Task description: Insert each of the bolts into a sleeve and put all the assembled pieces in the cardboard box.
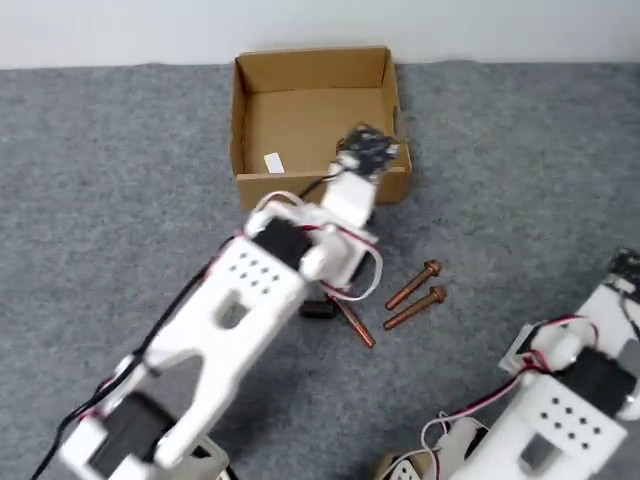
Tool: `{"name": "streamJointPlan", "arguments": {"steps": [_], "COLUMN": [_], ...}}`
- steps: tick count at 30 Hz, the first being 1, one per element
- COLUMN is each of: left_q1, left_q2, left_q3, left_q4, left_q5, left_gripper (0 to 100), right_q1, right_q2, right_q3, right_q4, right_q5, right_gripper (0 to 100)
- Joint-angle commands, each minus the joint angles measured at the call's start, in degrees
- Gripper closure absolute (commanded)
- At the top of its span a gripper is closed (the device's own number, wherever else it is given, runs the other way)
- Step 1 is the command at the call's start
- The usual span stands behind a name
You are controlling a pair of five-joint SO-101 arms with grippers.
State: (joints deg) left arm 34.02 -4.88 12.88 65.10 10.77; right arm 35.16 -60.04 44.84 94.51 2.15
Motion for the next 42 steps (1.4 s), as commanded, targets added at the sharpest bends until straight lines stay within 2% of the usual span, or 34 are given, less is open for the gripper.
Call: {"name": "streamJointPlan", "arguments": {"steps": [1, 3, 9, 26, 35, 42], "left_q1": [3.08, 4.57, 5.98, 7.03, 9.41, 9.41], "left_q2": [6.86, 11.6, 23.3, 47.12, 56.18, 64.7], "left_q3": [-9.01, -12.44, -21.32, -42.86, -54.29, -68.62], "left_q4": [-1.14, -0.88, -0.88, -0.53, 9.49, 17.85], "left_q5": [-0.35, -0.35, -0.35, -0.35, -0.35, -0.35], "left_gripper": [99, 98, 85, 85, 85, 86], "right_q1": [0.66, 0.66, 0.66, 0.48, 0.48, 0.48], "right_q2": [-3.38, -4.7, -6.55, -6.46, -6.37, -6.55], "right_q3": [1.49, 2.37, 2.55, 2.55, 2.55, 2.55], "right_q4": [-1.36, -1.63, -1.63, -1.54, -1.54, -1.54], "right_q5": [0.7, 0.7, 0.7, 0.7, 0.7, 0.7], "right_gripper": [99.0, 99.0, 99.0, 99.0, 99.0, 99.0]}}
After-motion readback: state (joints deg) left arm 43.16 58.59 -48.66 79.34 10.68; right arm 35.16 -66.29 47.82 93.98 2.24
